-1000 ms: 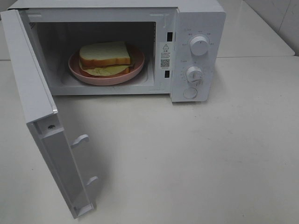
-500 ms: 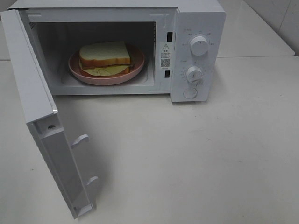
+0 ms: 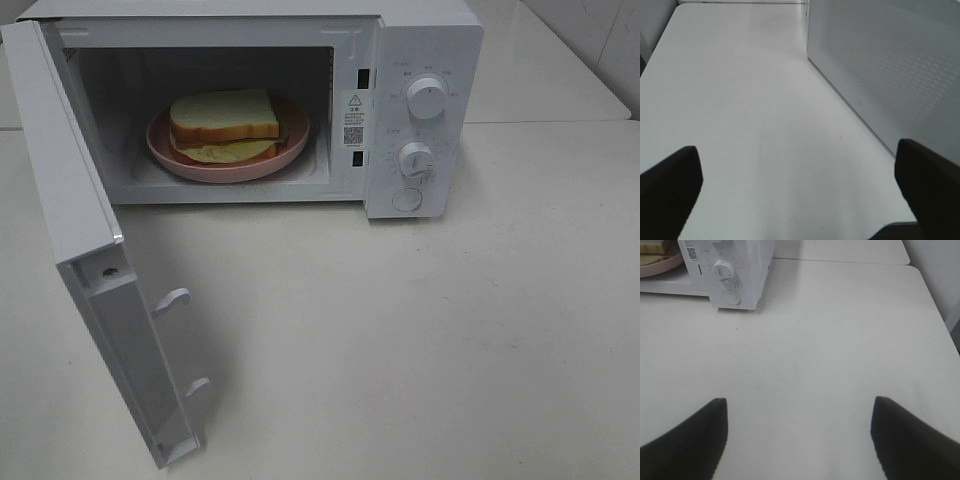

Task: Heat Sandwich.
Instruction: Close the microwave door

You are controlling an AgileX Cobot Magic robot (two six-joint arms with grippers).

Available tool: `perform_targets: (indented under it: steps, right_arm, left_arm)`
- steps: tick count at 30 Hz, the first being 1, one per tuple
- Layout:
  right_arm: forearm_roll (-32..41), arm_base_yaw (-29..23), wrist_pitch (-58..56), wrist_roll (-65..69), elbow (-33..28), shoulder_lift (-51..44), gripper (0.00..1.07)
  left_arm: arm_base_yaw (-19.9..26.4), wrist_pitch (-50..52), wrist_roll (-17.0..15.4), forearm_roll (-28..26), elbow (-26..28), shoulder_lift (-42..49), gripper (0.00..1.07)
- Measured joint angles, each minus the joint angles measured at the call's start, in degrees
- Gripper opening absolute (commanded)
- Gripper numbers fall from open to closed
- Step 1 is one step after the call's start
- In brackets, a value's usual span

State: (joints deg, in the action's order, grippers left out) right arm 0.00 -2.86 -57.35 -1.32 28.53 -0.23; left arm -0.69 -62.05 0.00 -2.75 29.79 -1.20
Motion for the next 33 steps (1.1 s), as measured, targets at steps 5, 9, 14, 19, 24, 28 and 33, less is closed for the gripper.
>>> perform_targets:
  steps: [5, 9, 14, 19, 24, 28, 33]
  right_arm:
    - [0.0, 0.0, 0.0, 0.0, 0.0, 0.0, 0.76]
    - [0.0, 0.0, 0.0, 0.0, 0.0, 0.0, 0.76]
    - [0.0, 0.0, 0.0, 0.0, 0.0, 0.0, 0.76]
    - [0.0, 0.0, 0.0, 0.0, 0.0, 0.0, 0.76]
    - [0.0, 0.0, 0.0, 0.0, 0.0, 0.0, 0.76]
    - [0.0, 0.0, 0.0, 0.0, 0.0, 0.0, 0.76]
    - [0.0, 0.0, 0.0, 0.0, 0.0, 0.0, 0.76]
  left_arm:
    - [0.0, 2.01, 0.0, -0.06, 2.58, -3.67, 0.99]
    - [0.0, 5.21, 0.0, -0.11, 3.38, -8.59, 0.88]
    - [0.0, 8.59, 0.0, -0.11, 3.38, -14.67, 0.57]
    - [0.0, 11.97, 0.0, -0.11, 3.38, -19.65, 0.2]
    - [0.0, 18.79, 0.0, 0.0, 2.35, -24.87, 0.0]
    - [0.0, 26.99, 0.69, 0.06, -1.55, -28.71, 0.0]
    - [0.0, 42.46, 1.43, 0.06, -7.79, -33.35, 0.0]
